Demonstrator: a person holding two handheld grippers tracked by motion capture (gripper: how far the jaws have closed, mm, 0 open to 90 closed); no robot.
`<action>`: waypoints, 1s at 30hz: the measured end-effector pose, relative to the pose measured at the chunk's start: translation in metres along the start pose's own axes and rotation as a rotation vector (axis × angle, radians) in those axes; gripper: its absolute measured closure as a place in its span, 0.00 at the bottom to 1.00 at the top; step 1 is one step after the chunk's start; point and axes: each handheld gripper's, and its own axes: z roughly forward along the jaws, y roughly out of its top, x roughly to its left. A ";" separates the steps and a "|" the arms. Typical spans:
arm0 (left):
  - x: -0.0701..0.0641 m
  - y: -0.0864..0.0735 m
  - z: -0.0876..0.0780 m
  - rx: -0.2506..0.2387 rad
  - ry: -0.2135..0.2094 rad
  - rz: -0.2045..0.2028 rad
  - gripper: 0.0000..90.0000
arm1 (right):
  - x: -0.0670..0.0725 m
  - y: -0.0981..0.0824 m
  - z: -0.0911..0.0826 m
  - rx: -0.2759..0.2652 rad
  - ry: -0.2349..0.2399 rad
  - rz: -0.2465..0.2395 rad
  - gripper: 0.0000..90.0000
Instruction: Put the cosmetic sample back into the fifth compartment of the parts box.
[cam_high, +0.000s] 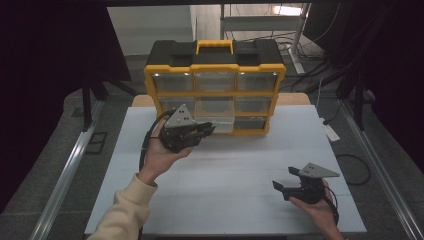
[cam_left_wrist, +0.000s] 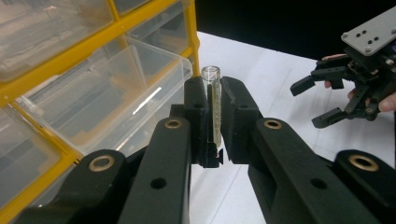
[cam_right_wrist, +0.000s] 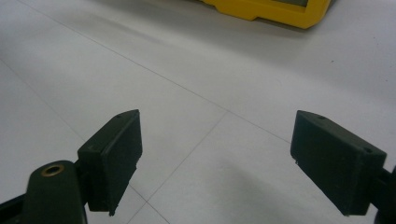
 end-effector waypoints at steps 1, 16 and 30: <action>0.001 0.001 0.001 0.000 0.002 -0.001 0.90 | 0.000 0.000 0.000 0.000 0.000 0.002 0.19; 0.013 0.010 0.010 0.014 0.028 -0.004 0.90 | 0.000 0.000 0.000 0.002 0.002 0.000 0.19; 0.023 0.018 0.015 0.006 0.056 -0.016 0.90 | -0.001 0.000 0.000 0.003 0.001 0.000 0.19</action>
